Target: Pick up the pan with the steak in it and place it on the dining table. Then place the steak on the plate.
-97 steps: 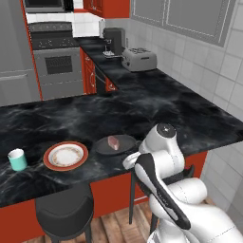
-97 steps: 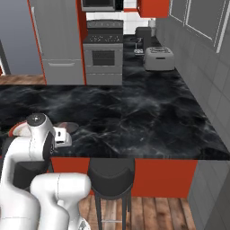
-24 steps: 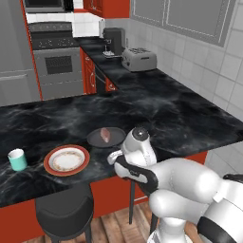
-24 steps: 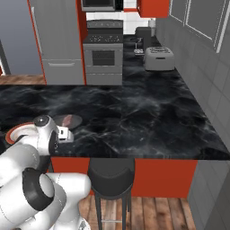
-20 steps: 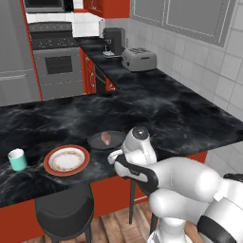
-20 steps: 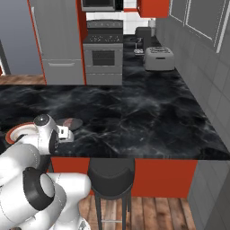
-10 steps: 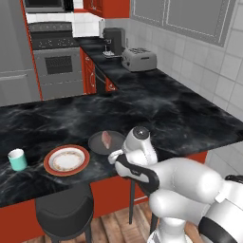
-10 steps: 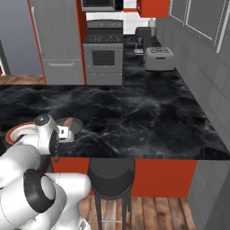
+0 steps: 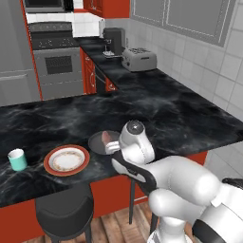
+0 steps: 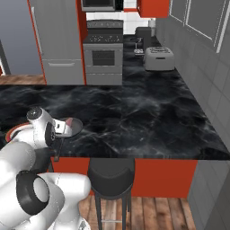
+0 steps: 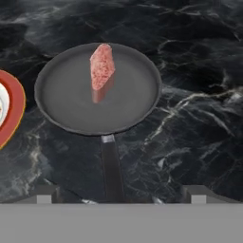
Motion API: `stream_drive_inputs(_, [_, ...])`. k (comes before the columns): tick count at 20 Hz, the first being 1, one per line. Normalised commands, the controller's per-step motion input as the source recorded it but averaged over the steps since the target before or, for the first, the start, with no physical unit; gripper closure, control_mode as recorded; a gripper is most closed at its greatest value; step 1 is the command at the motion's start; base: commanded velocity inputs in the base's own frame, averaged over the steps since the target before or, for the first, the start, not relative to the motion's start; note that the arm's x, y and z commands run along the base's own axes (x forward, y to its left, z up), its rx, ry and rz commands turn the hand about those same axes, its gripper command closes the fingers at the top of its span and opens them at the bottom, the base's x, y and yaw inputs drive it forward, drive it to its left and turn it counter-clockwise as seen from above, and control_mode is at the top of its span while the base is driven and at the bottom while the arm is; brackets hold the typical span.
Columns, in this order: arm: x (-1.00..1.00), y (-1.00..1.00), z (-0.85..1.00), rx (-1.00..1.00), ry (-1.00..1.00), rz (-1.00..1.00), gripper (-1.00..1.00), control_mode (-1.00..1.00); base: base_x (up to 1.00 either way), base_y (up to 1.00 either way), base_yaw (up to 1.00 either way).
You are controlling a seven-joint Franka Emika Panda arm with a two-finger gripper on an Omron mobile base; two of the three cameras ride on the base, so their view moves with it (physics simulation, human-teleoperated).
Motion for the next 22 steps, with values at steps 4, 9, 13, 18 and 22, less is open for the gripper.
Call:
stream_drive_inputs(4, [0.42,0.23,0.42,0.0,0.02,-0.16,-1.0,-1.0,0.0,0.0,0.0])
stream_drive_inputs(9, [0.5,-0.03,0.03,0.01,0.07,-0.02,-1.0,-1.0,0.0,0.0,0.0])
stream_drive_inputs(13, [0.03,-0.01,0.0,0.0,0.01,0.0,-1.0,-1.0,0.0,0.0,0.0])
stream_drive_inputs(18, [0.32,0.02,-0.26,0.0,0.0,0.0,-1.0,-1.0,0.0,0.0,0.0])
stream_drive_inputs(22, [0.43,0.0,-0.41,0.03,0.0,0.0,-1.0,-1.0,0.0,0.0,0.0])
